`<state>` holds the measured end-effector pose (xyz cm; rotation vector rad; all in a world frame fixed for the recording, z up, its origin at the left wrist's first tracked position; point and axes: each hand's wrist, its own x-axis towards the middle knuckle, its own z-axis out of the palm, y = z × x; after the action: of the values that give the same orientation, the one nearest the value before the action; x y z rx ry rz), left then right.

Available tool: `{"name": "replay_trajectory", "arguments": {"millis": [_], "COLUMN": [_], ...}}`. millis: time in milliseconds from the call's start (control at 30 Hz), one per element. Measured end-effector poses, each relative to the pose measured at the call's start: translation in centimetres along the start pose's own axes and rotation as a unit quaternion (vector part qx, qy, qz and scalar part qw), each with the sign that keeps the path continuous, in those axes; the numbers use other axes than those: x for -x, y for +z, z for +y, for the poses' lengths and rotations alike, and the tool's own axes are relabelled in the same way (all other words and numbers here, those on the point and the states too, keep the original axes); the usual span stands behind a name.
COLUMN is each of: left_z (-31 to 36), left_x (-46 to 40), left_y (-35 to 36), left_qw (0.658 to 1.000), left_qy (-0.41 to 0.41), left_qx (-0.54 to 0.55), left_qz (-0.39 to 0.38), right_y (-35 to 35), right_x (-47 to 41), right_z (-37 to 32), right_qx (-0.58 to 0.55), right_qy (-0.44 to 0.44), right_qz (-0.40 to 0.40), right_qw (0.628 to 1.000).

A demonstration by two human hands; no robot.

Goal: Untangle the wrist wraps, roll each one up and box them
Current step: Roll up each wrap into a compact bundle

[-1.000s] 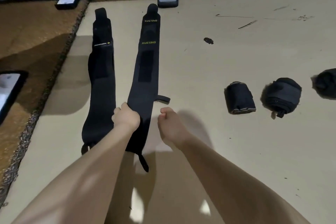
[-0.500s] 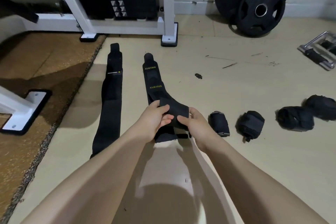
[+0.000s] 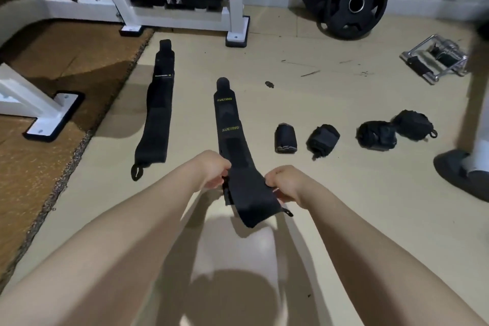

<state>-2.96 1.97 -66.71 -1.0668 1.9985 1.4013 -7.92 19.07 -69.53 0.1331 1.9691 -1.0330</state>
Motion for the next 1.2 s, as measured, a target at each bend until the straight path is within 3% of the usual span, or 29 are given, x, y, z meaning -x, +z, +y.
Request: {"name": "replay_trajectory", "arguments": {"millis": [167,300,367,533,700,800,900,1000,1100,1167,1200], "left_z": [-1.0,-4.7,-6.9,-10.0,-10.0,-9.3,-7.6,-6.8,-6.7,-6.3,-5.7], "left_x": [-4.3,-7.6,-8.4,-11.0,-10.7,-9.5,-8.4,-7.6,-7.2,-6.8,-6.3], "left_y": [1.9,3.7,4.5,6.2,6.3,7.1,8.1,6.8,4.1,2.7,1.9], "left_qw": [0.997,0.992,0.991,0.998,0.999,0.995,0.985,0.966,0.97,0.977,0.975], "left_qy": [0.038,0.041,0.024,-0.012,-0.032,-0.043,-0.062,-0.046,-0.033,0.008,0.036], "left_qx": [-0.06,-0.117,-0.131,-0.061,-0.009,0.092,0.148,0.238,0.222,0.207,0.213], "left_qz": [0.024,-0.008,-0.021,-0.033,0.014,-0.025,-0.063,-0.088,-0.09,-0.052,-0.042], "right_y": [2.0,3.6,4.4,5.6,6.6,7.0,7.9,8.3,7.6,6.5,5.7], "right_x": [-2.9,-6.4,-7.6,-9.3,-9.8,-9.5,-8.7,-7.4,-6.2,-5.2,-4.6], "right_z": [5.0,5.9,6.2,7.2,6.4,5.7,4.2,2.5,1.4,0.1,-0.7], "right_qx": [0.114,0.01,0.022,0.049,-0.08,-0.114,-0.074,0.041,0.172,0.09,0.035], "right_qy": [0.029,0.04,0.029,-0.033,0.011,0.018,-0.056,-0.137,-0.173,-0.193,-0.209], "right_qz": [0.016,0.045,0.038,0.05,0.023,-0.009,-0.023,-0.043,-0.081,-0.039,0.026], "right_qw": [0.993,0.998,0.999,0.997,0.996,0.993,0.995,0.989,0.966,0.976,0.977]}}
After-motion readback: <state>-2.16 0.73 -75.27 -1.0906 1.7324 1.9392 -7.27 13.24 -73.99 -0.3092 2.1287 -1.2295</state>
